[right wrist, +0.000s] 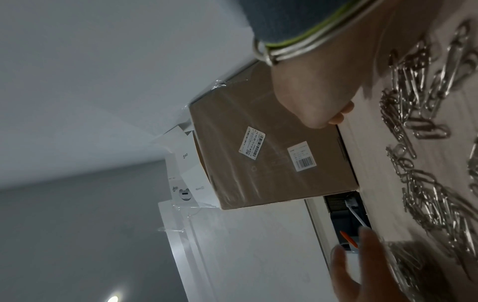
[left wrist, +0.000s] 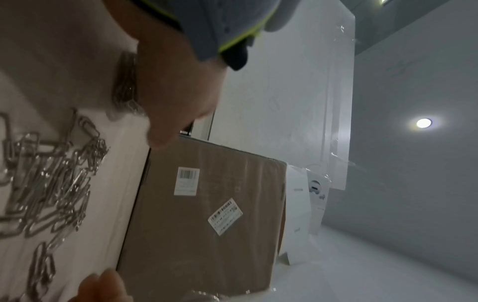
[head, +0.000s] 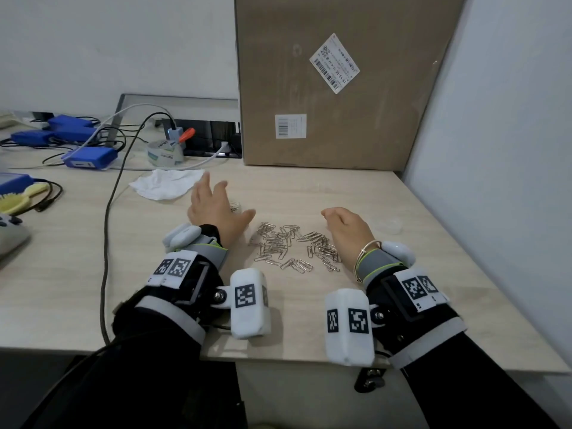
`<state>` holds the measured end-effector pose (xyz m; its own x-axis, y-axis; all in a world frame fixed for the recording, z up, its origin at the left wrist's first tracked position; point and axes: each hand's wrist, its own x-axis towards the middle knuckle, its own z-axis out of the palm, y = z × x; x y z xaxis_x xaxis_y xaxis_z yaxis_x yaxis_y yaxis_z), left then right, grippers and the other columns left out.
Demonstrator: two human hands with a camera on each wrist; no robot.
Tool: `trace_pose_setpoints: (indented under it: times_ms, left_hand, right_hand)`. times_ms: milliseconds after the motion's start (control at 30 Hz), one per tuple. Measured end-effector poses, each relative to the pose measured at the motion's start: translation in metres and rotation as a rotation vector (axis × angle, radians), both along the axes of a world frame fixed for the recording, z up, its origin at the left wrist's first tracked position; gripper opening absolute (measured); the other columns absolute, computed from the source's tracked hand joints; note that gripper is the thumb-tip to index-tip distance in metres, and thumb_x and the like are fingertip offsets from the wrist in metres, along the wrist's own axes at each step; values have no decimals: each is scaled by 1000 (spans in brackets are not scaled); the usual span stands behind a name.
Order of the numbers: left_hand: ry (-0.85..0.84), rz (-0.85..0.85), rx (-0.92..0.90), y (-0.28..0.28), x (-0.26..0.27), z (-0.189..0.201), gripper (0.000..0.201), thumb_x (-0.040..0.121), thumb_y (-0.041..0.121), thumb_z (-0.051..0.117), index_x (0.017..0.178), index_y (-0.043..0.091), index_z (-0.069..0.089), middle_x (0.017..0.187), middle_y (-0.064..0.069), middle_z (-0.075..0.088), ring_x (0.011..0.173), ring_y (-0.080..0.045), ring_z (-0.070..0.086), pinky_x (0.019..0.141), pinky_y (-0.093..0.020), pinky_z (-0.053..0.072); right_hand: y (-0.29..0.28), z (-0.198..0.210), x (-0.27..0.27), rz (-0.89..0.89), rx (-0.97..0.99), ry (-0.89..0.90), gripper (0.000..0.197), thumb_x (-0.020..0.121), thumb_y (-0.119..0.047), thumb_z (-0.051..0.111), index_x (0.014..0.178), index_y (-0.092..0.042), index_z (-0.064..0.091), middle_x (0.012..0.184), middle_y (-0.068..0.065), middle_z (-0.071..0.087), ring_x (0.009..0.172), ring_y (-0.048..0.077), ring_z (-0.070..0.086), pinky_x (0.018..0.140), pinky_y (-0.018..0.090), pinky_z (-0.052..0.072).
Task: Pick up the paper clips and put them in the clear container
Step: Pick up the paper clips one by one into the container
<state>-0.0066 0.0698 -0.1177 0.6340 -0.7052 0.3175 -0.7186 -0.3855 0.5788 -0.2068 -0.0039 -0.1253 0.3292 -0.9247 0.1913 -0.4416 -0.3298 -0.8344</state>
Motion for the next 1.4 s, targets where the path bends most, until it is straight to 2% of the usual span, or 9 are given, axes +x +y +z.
trace_pose_setpoints:
  times_ms: [167, 367, 600, 700, 833, 933, 1067, 1200, 1400]
  left_hand:
    - [116, -453, -74, 4, -30, 8, 54, 96, 36, 45, 146, 17, 32, 151, 0, 36, 140, -16, 32, 112, -26, 23]
    - [327, -484, 320, -4, -41, 2, 58, 101, 45, 11, 152, 17, 8, 161, -2, 5, 149, -21, 0, 122, -37, 1]
    - [701, -611, 193, -10, -52, -3, 72, 87, 66, 30, 138, 17, 46, 147, -3, 44, 135, -18, 41, 119, -38, 22]
    - [868, -657, 62, -12, -51, -9, 64, 92, 53, 34, 143, 14, 38, 152, -3, 37, 139, -15, 35, 117, -32, 21]
    - [889, -623, -127, -10, -44, -2, 47, 94, 39, 40, 136, 17, 43, 143, 0, 47, 134, -14, 41, 116, -34, 25]
    - [734, -512, -155, 1, -35, 10, 29, 94, 29, 40, 98, 14, 64, 98, -4, 72, 89, -16, 65, 79, -31, 45]
    - [670, -533, 130, 15, -33, 18, 59, 95, 34, 33, 51, 3, 57, 41, -9, 59, 31, -17, 46, 41, -22, 21]
    - [723, -688, 466, 17, -41, 19, 66, 95, 37, 22, 58, 1, 62, 53, -15, 67, 38, -19, 56, 39, -22, 26]
    - [739, -698, 337, 8, -44, 11, 48, 93, 26, 27, 79, 6, 68, 75, -9, 73, 59, -16, 65, 56, -25, 37]
  right_hand:
    - [5, 3, -4, -28, 32, 33, 35, 96, -23, 33, 113, -11, 60, 115, 10, 62, 107, 29, 54, 85, 30, 39]
    - [13, 3, 4, 71, 126, 11, 36, 97, -30, 34, 119, -11, 56, 127, 9, 57, 118, 24, 49, 90, 26, 33]
    - [10, -7, 22, 271, 247, -210, 33, 96, -28, 40, 119, -14, 59, 132, 5, 56, 126, 18, 48, 113, 38, 30]
    - [11, -10, 25, 331, 383, -442, 28, 94, -25, 41, 98, -10, 65, 121, 11, 61, 118, 18, 54, 108, 34, 37]
    - [6, 5, 11, 231, 394, -530, 37, 97, -27, 33, 105, -6, 63, 115, 15, 64, 104, 17, 60, 85, 22, 45]
    - [5, 15, -3, 137, 347, -374, 56, 97, -40, 27, 66, -12, 65, 71, 6, 72, 64, 15, 67, 49, 20, 42]
    - [15, 14, -10, 270, 354, -148, 75, 95, -48, 24, 41, -5, 52, 38, 10, 59, 30, 20, 54, 30, 13, 25]
    - [20, 10, -7, 460, 426, 11, 76, 94, -50, 23, 43, -3, 54, 39, 12, 60, 32, 21, 56, 32, 15, 24]
    - [11, 7, 2, 411, 379, -97, 66, 97, -42, 25, 56, -9, 63, 55, 5, 69, 52, 16, 66, 47, 17, 44]
